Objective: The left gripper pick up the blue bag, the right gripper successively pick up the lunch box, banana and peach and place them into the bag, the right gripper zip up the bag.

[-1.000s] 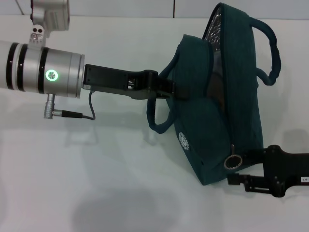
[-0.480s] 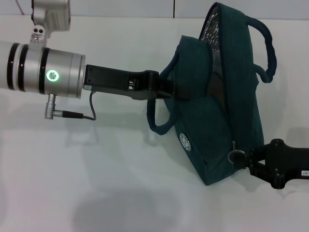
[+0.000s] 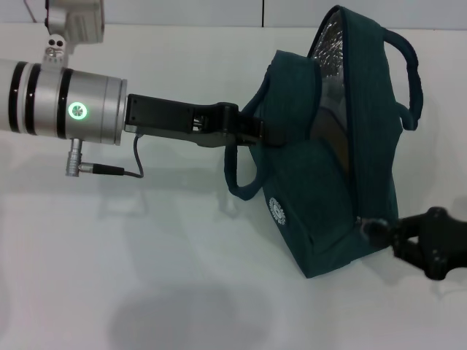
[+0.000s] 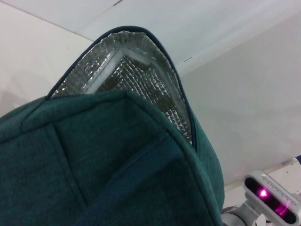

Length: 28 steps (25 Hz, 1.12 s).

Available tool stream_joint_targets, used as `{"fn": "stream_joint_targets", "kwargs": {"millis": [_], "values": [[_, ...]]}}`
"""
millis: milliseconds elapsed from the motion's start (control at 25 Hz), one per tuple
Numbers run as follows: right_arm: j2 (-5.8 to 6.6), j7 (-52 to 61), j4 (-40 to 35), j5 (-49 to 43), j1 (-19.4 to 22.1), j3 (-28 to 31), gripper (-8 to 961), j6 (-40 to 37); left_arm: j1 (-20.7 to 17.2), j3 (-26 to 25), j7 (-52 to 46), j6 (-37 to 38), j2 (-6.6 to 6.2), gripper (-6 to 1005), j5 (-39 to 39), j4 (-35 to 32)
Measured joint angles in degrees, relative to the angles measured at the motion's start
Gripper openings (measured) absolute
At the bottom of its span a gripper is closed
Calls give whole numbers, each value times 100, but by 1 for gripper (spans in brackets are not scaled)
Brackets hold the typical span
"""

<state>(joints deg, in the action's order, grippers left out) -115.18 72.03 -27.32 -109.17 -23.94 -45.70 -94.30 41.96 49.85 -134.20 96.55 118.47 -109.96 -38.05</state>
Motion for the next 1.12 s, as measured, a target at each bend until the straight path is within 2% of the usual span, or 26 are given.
{"fn": "stream_joint_targets", "kwargs": {"millis": [160, 520, 880, 1120], "values": [[-13, -395, 69, 137, 88, 464, 12, -387, 8, 0, 17, -26, -2, 100, 0, 0], [-30, -1163, 167, 595, 160, 501, 13, -1289, 115, 24, 73, -37, 53, 100, 1, 0], [-31, -1235, 350, 571, -7, 413, 14, -1318, 237, 36, 264, -107, 80, 101, 1, 43], [-31, -1234, 415, 544, -38, 107, 14, -1203, 295, -1, 681, -106, 78, 101, 152, 11]]}}
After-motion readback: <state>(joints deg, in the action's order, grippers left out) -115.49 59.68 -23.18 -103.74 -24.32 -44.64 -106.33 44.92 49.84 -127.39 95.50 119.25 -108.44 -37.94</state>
